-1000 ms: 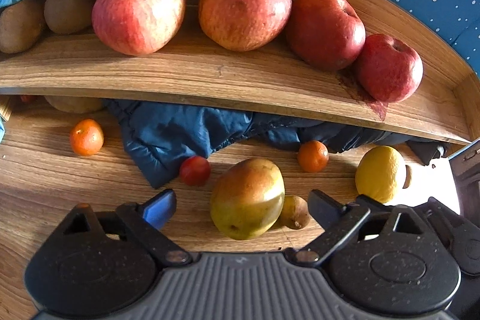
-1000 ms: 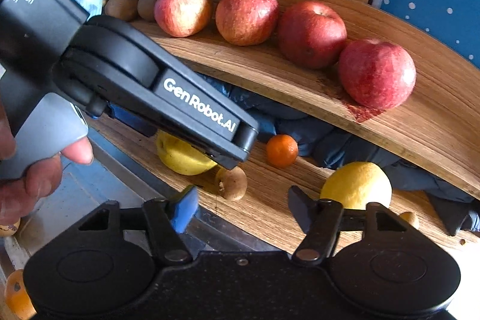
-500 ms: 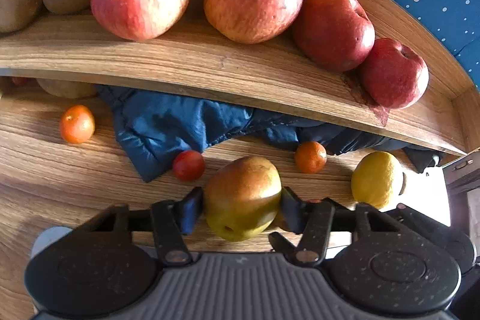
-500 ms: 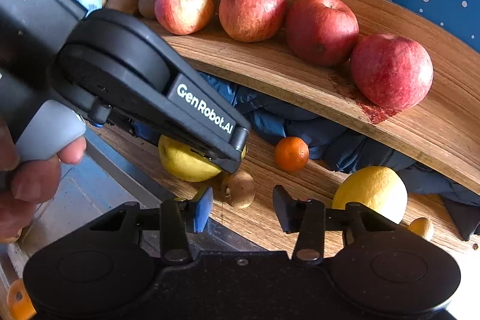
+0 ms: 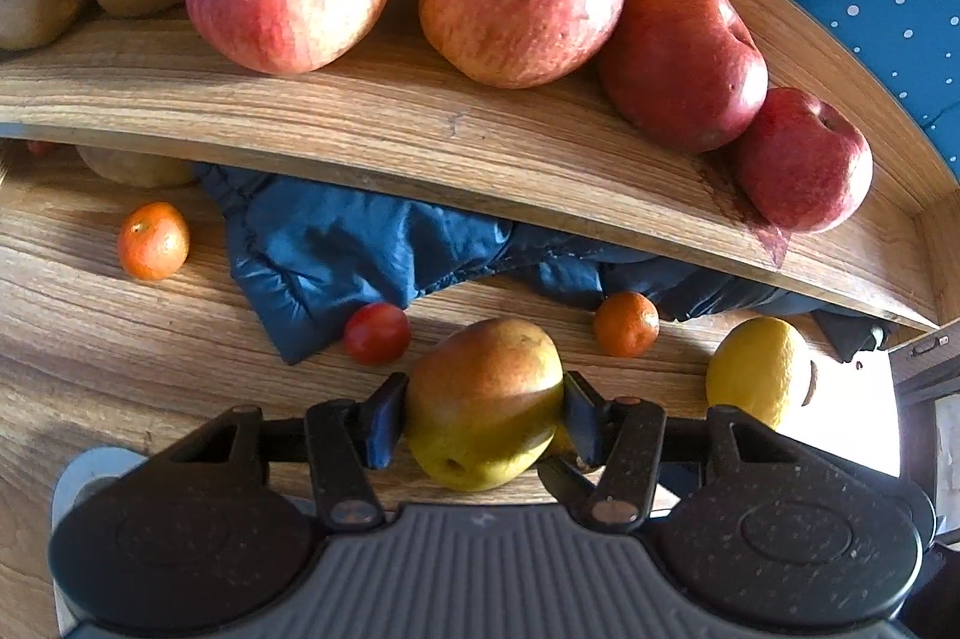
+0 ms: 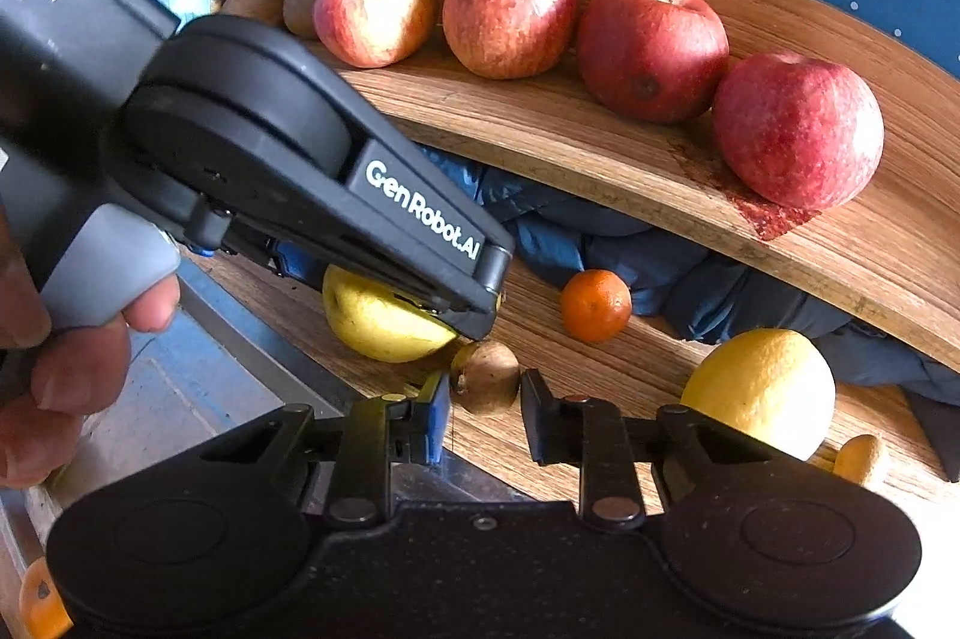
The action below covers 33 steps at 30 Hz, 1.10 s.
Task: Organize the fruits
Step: 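Grasp the yellow-green pear with the left tool while the right tool grasps a small brown fruit, then carry the pear and the small brown fruit over the tray with both tools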
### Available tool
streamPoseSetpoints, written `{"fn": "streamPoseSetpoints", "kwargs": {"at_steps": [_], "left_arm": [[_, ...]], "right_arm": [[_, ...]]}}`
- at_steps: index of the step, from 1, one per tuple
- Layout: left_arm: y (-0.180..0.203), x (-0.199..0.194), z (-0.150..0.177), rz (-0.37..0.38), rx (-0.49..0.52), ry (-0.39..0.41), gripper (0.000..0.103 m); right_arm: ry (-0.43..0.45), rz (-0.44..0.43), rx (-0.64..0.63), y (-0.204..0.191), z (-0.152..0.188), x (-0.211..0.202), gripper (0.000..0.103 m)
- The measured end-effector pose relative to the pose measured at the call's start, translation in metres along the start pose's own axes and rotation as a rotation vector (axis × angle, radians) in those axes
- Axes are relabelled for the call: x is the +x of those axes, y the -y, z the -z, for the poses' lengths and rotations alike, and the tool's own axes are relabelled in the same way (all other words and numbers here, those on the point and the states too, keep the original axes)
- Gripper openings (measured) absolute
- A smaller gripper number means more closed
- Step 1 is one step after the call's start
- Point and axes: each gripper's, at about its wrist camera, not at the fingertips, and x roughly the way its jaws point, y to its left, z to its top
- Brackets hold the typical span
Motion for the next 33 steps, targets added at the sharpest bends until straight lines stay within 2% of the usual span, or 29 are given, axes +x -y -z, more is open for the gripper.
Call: {"fn": "streamPoseSetpoints", "kwargs": {"at_steps": [12, 33], "left_arm": [[0.014, -0.006, 0.016, -0.036, 0.002, 0.017, 0.057], [0.008, -0.051, 0.047, 0.046, 0.091, 0.035, 0.057]], "right_arm": [[0.025, 0.034, 0.017, 0.005, 0.007, -0.019, 0.027], [0.076, 0.138, 0.077, -0.030, 0.028, -0.077, 0.027]]}}
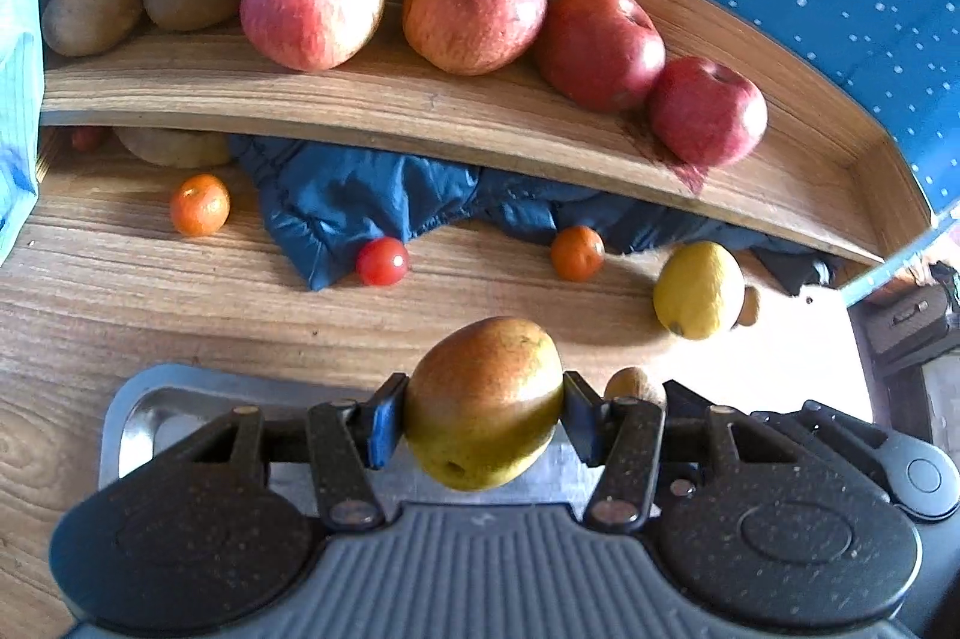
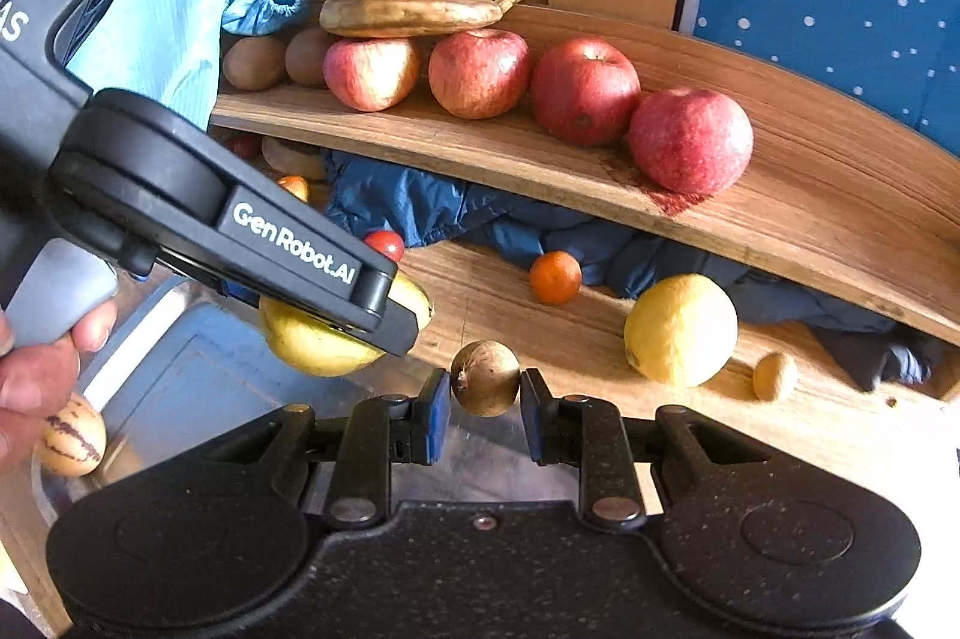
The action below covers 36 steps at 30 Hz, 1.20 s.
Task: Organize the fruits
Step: 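Carry the pear and the small brown fruit over the tray with both tools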
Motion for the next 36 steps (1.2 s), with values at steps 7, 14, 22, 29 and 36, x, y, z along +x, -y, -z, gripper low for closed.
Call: {"fn": "streamPoseSetpoints", "kwargs": {"at_steps": [7, 14, 22, 29, 36], "left_arm": [[0.000, -0.008, 0.017, 0.027, 0.045, -0.014, 0.057], [-0.002, -0.016, 0.034, 0.054, 0.087, -0.044, 0.057], [-0.001, -0.023, 0.051, 0.078, 0.136, -0.070, 0.057], [0.003, -0.024, 0.061, 0.095, 0.184, -0.092, 0.057], [0.006, -0.026, 0.067, 0.111, 0.221, -0.110, 0.057]], "right_arm": [[-0.018, 0.030, 0.023, -0.012, 0.017, -0.016, 0.027], [-0.040, 0.053, 0.051, -0.022, 0.039, -0.033, 0.027], [-0.068, 0.076, 0.083, -0.039, 0.056, -0.052, 0.027], [-0.074, 0.087, 0.121, -0.049, 0.065, -0.062, 0.027], [-0.096, 0.093, 0.147, -0.055, 0.075, -0.067, 0.027]]}}
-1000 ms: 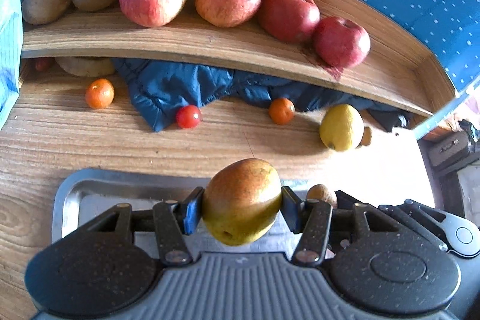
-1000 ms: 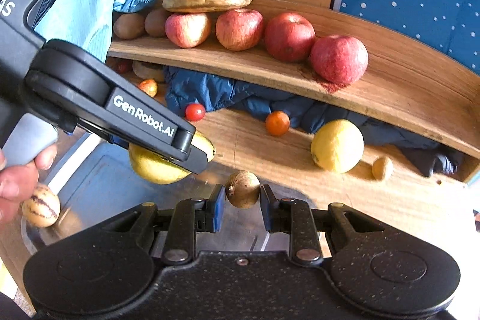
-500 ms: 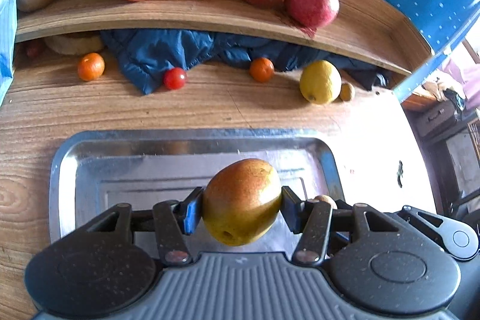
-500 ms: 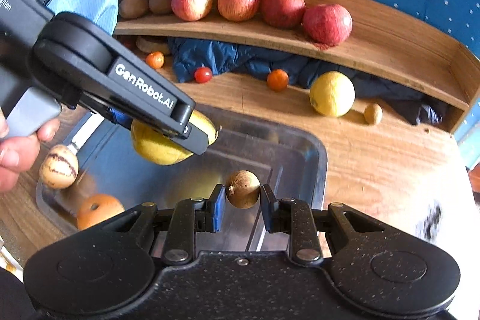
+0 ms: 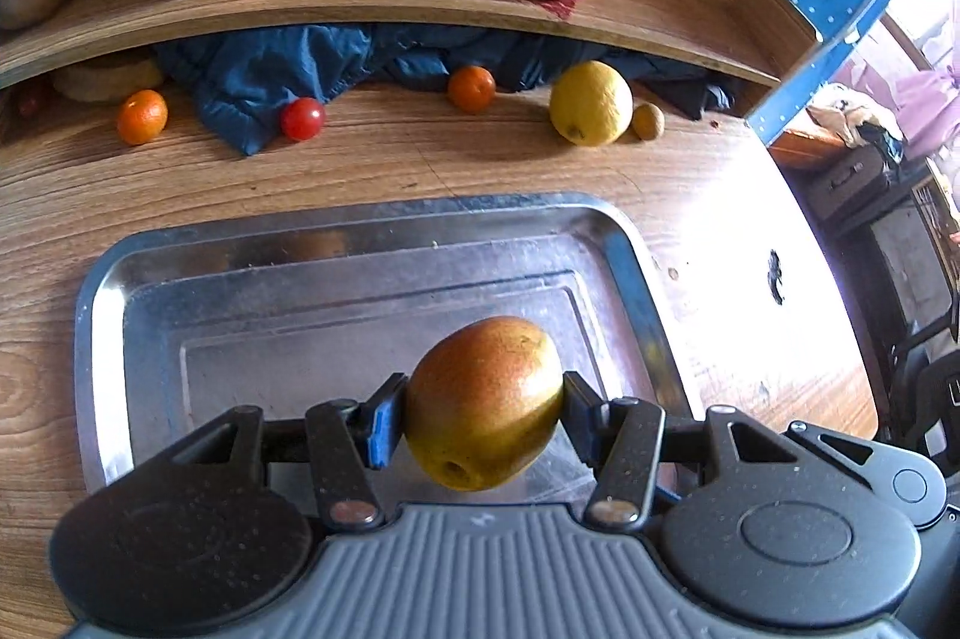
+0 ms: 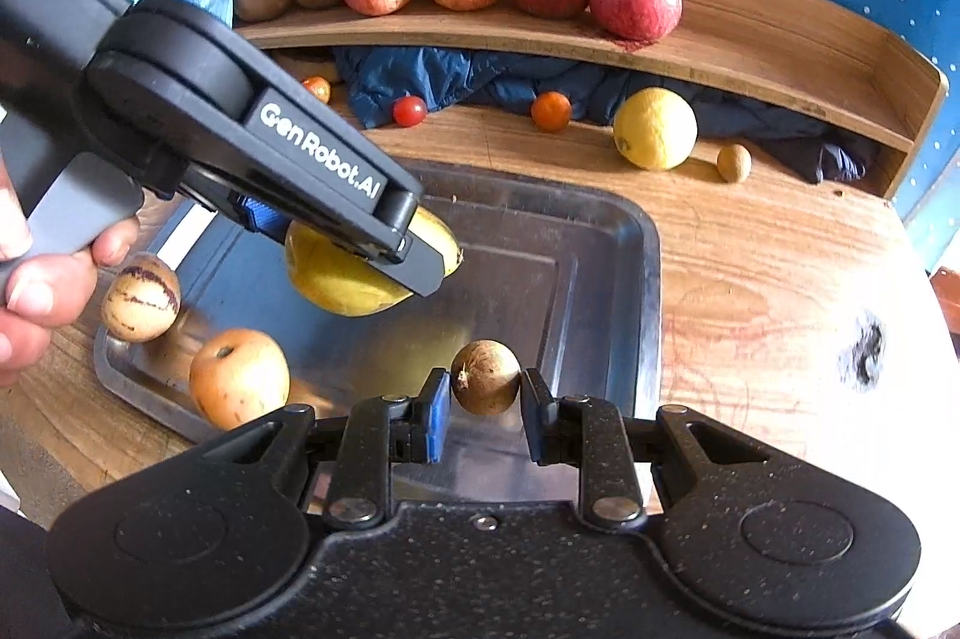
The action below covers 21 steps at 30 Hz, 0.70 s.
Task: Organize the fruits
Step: 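Carry the pear and the small brown fruit over the tray with both tools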
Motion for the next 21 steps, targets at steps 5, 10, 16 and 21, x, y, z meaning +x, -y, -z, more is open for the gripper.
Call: {"fn": "streamPoseSetpoints", "kwargs": {"at_steps": [5, 10, 16, 21], "left_arm": [[0.003, 0.001, 0.005, 0.011, 0.019, -0.013, 0.058], [0.005, 0.001, 0.009, 0.020, 0.040, -0.025, 0.058], [0.007, 0.001, 0.014, 0.026, 0.073, -0.037, 0.058], [0.010, 0.001, 0.017, 0.027, 0.100, -0.040, 0.058]], "right_arm": [[-0.020, -0.004, 0.010, -0.005, 0.006, -0.001, 0.027], [-0.031, -0.007, 0.018, -0.011, 0.011, -0.004, 0.027], [-0.036, -0.001, 0.023, -0.015, 0.015, -0.007, 0.027], [-0.042, 0.008, 0.033, -0.015, 0.019, -0.008, 0.027]]}}
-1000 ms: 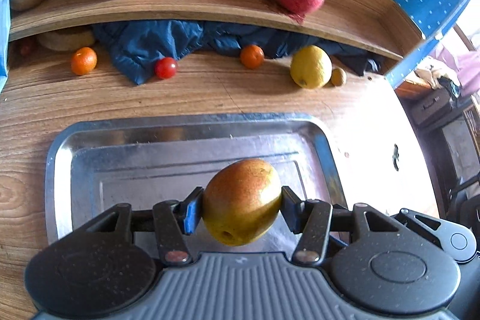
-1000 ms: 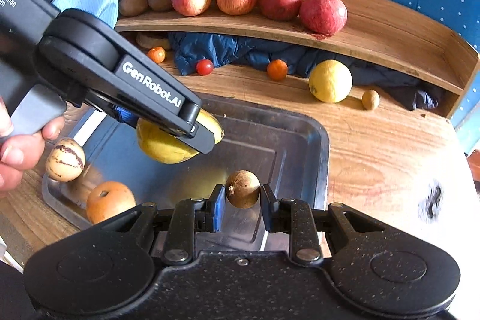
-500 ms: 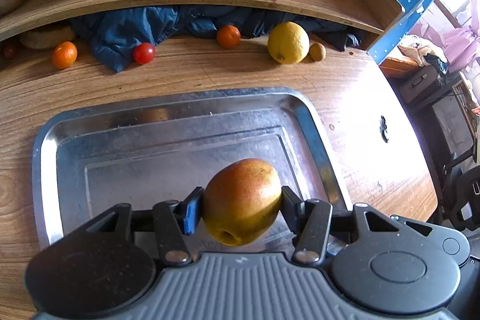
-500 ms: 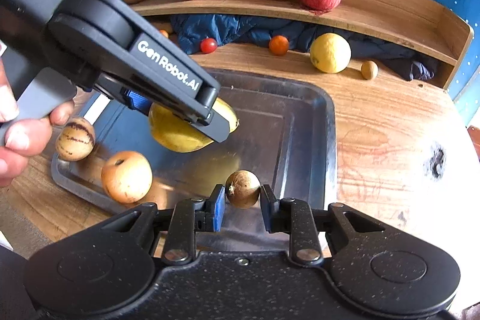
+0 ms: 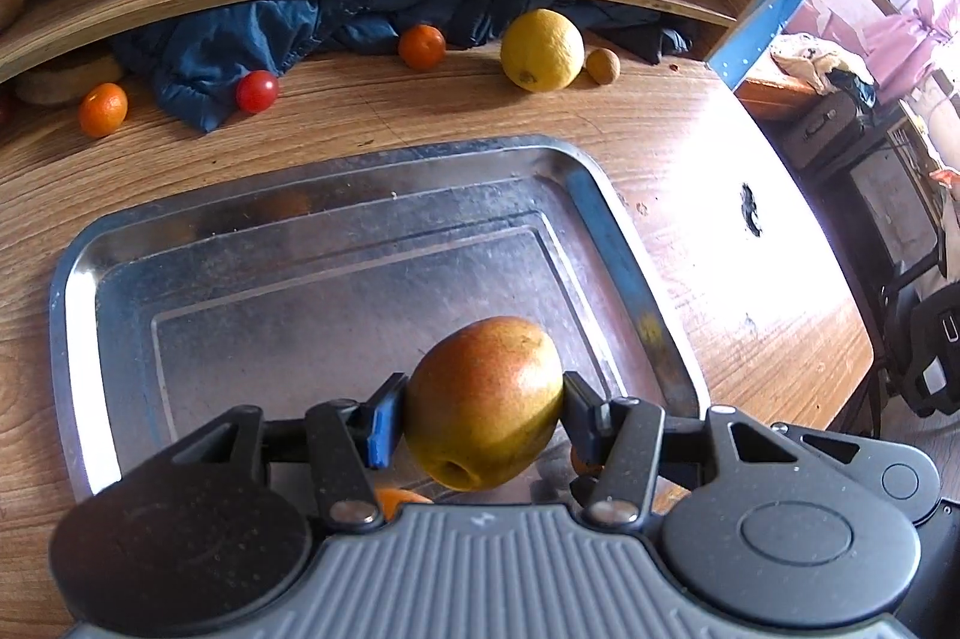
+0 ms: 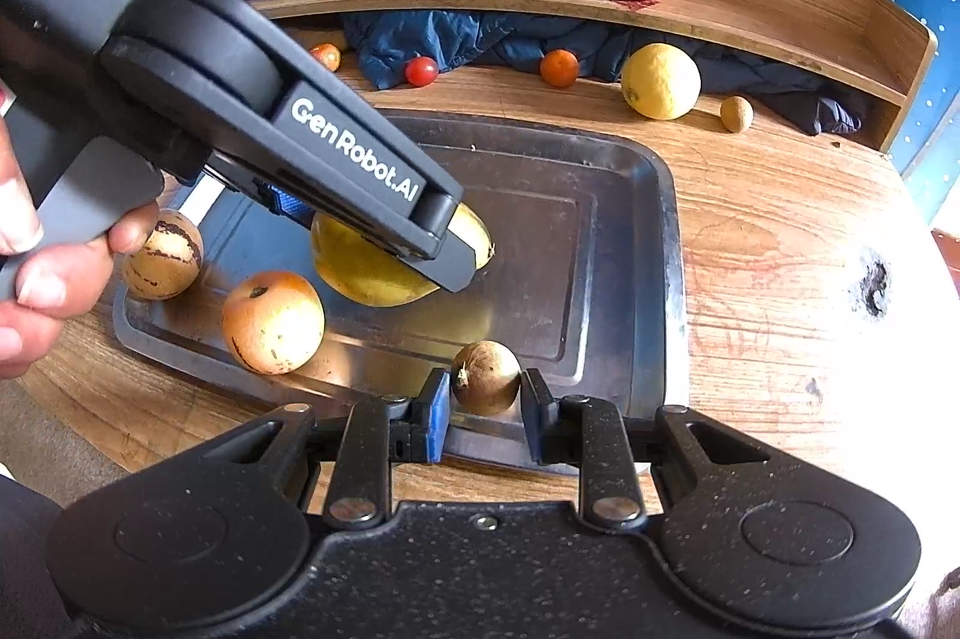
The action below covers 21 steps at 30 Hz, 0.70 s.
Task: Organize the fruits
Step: 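Carry the pear and the small brown fruit over the tray with both tools, then open the left tool to drop the pear while the right tool releases the brown fruit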
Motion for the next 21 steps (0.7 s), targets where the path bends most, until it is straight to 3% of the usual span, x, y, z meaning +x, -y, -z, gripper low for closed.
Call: {"fn": "streamPoseSetpoints", "kwargs": {"at_steps": [21], "left_arm": [[0.0027, 0.0033, 0.0089, 0.004, 0.027, -0.037, 0.058]], "right_arm": [[-0.002, 0.027, 0.032, 0.0016, 0.0038, -0.0052, 0.029]]}}
